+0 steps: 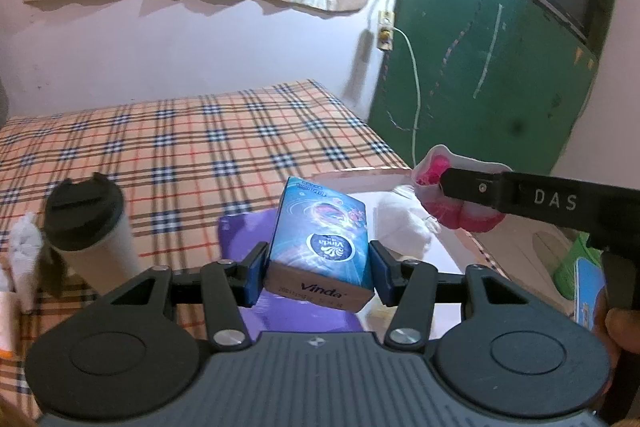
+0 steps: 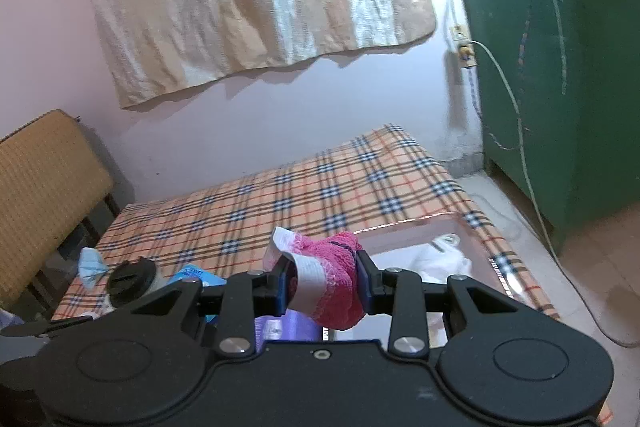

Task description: Organize soft objects

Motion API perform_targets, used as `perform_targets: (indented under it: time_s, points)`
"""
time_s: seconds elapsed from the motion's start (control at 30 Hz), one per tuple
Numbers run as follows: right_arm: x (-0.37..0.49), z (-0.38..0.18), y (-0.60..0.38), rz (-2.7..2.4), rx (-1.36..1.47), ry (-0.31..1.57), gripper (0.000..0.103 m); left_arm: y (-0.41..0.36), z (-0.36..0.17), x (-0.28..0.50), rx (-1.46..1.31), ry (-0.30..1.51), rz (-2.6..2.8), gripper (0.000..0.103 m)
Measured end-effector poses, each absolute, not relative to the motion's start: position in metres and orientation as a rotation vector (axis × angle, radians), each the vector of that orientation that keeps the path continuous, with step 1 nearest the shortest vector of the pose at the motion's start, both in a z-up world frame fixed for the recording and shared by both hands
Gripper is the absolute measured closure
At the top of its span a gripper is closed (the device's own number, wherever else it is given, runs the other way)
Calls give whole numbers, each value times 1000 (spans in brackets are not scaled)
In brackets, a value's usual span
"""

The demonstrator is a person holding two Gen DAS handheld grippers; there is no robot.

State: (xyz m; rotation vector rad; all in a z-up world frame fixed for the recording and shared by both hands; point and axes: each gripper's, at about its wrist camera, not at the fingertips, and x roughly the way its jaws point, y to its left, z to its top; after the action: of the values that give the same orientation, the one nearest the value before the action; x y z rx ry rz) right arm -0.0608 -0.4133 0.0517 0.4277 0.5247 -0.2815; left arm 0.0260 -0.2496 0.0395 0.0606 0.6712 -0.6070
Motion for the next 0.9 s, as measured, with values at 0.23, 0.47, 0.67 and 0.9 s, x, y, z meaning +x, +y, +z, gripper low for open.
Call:
perform_targets:
  time_s: [0.23, 0.47, 0.67, 0.9]
  points:
    - [-70, 37, -436, -328, 451, 550, 63, -277, 30, 24, 92, 694, -650, 50]
    - [-79, 19, -456, -365, 476, 583, 62, -301, 14, 23, 120, 730, -676, 50]
    - [-84, 4, -467, -395, 489, 618, 54, -314, 3, 25, 134, 764, -683, 49]
    - [-87, -4, -473, -404, 496, 647, 31, -324, -6, 26, 144, 792, -699, 49]
